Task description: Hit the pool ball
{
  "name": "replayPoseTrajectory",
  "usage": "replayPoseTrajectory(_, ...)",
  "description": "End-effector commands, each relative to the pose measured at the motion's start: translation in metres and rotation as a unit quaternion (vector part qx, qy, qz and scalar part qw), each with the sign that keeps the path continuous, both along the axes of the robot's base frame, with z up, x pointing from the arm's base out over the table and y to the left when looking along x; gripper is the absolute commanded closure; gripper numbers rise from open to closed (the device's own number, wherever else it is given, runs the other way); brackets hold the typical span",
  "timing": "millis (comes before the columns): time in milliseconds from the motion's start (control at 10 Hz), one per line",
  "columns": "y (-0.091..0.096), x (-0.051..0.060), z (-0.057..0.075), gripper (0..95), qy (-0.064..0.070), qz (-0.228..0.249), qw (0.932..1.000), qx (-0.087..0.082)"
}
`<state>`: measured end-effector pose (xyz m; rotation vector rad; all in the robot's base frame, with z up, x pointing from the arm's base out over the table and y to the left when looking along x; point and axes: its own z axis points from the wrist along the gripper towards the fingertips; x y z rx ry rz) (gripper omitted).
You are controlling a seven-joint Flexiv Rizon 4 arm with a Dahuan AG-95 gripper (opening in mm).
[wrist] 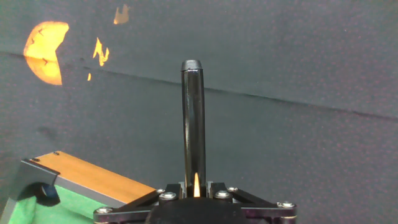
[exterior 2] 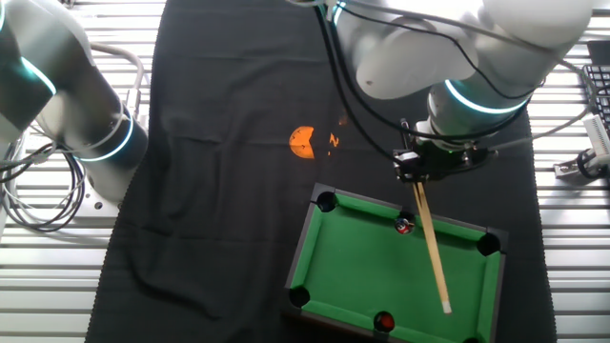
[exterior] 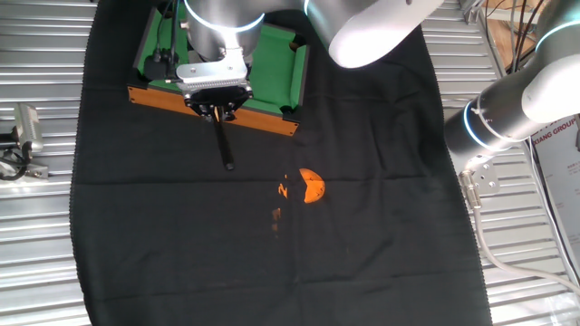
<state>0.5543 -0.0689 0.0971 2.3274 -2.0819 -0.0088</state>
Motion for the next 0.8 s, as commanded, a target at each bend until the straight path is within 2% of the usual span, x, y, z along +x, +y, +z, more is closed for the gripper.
replayPoseTrajectory(100,0.001,-0.0006,0.0011,95.0,0.001,0.001,1.0,-0.001)
replayPoseTrajectory(800,0.0013,-0.0007,0.001,95.0,0.001,0.0,1.0,0.004)
